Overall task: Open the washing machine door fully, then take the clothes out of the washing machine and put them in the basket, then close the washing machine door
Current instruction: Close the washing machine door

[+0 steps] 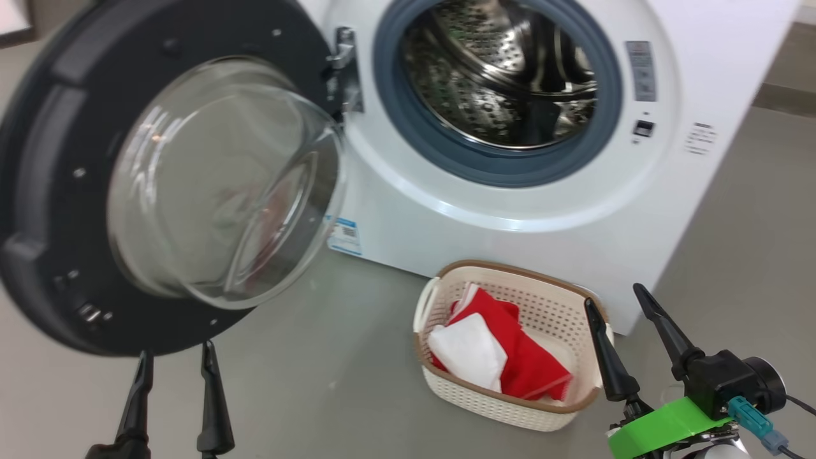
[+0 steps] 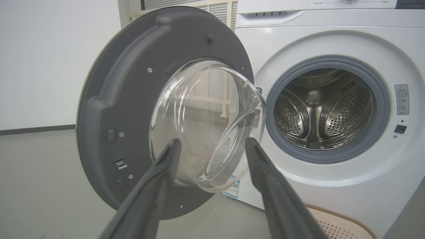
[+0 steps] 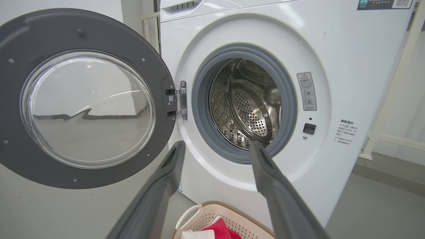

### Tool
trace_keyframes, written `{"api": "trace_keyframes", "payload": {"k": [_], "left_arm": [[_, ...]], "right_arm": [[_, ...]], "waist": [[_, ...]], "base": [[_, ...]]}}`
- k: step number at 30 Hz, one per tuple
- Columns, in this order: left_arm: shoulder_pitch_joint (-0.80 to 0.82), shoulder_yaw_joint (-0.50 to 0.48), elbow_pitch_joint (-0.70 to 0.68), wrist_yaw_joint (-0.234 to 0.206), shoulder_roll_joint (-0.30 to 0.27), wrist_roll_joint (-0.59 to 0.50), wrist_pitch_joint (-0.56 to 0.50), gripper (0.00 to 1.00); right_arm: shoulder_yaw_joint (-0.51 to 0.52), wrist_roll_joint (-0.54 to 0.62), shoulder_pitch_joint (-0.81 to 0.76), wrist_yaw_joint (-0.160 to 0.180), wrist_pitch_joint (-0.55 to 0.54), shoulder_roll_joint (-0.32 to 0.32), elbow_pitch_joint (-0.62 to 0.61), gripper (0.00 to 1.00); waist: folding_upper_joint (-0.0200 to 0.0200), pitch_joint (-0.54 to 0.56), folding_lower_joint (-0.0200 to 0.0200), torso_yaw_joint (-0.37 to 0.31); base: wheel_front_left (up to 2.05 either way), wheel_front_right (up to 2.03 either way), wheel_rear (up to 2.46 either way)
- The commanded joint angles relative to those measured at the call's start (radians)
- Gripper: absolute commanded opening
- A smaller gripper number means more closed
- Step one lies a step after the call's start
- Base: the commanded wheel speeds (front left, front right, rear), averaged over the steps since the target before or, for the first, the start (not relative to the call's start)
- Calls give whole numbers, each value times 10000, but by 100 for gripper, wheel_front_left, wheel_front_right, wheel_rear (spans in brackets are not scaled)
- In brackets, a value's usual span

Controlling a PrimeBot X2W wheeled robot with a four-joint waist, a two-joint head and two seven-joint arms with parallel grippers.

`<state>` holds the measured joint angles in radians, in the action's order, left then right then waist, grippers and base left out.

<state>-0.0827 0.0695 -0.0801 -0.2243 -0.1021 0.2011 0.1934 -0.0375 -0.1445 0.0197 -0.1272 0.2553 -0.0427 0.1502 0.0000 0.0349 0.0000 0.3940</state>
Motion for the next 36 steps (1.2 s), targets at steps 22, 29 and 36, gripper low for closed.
{"api": "trace_keyframes", "payload": {"k": [22, 29, 36], "left_arm": [[-161, -598, -950, -635, -129, -125, 251, 100], [-71, -509, -1159, -619, -83, -65, 357, 0], [456, -683, -1577, -458, 70, 329, 620, 0]], "right_arm": [[-1139, 11, 967, -35, 65, -75, -49, 100], [-1169, 84, 992, -35, 65, -75, -11, 100], [-1143, 158, 914, -35, 65, -75, 35, 100]], "waist": [[0, -194, 0, 1230], [0, -258, 0, 1223], [0, -192, 0, 1160]], "base": [[0, 0, 0], [0, 0, 0], [0, 0, 0]]}}
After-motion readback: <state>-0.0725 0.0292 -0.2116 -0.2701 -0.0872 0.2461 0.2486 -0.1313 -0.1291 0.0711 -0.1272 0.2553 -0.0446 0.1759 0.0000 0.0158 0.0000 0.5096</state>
